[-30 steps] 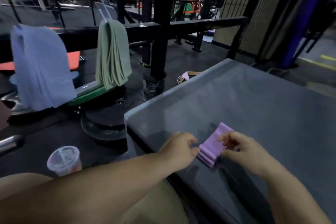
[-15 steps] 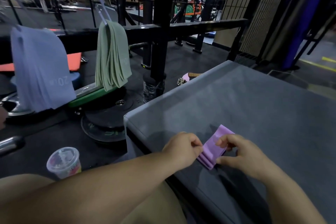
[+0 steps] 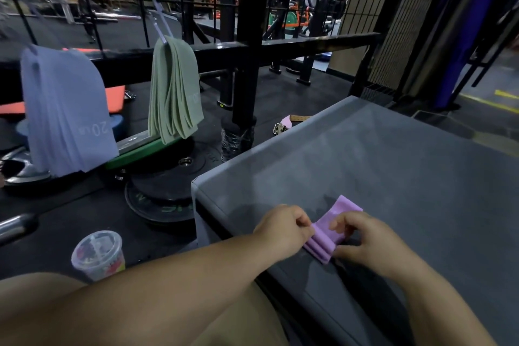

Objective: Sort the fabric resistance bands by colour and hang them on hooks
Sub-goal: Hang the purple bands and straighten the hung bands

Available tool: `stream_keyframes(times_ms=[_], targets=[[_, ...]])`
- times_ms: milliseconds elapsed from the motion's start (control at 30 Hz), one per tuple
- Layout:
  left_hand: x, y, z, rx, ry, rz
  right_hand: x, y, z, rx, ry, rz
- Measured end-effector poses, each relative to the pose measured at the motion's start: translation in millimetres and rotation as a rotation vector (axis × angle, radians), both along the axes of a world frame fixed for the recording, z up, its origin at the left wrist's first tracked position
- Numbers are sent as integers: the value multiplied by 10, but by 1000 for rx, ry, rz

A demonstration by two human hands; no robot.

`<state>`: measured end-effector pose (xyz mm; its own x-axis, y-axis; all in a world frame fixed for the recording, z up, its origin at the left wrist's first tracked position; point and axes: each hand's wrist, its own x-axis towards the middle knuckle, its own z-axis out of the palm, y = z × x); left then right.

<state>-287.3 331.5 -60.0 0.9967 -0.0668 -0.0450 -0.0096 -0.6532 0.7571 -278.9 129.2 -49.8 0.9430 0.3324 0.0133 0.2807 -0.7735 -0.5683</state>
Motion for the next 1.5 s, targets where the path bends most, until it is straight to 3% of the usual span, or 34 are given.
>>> stream_keyframes(times_ms=[367,667,1133,1500], targets=[[75,222,610,-348,-92,24,-10,296,515,382,-145,40],[-368,1024,1260,-641,-283,106,-170,1209,1126,787,54,314],[-1552,2205,1718,-696,-474,158,-709,2663,1667,842,126,672],[-2145,2851,1805,-720,-562,166,-1079,3495,1821,753,18,801]])
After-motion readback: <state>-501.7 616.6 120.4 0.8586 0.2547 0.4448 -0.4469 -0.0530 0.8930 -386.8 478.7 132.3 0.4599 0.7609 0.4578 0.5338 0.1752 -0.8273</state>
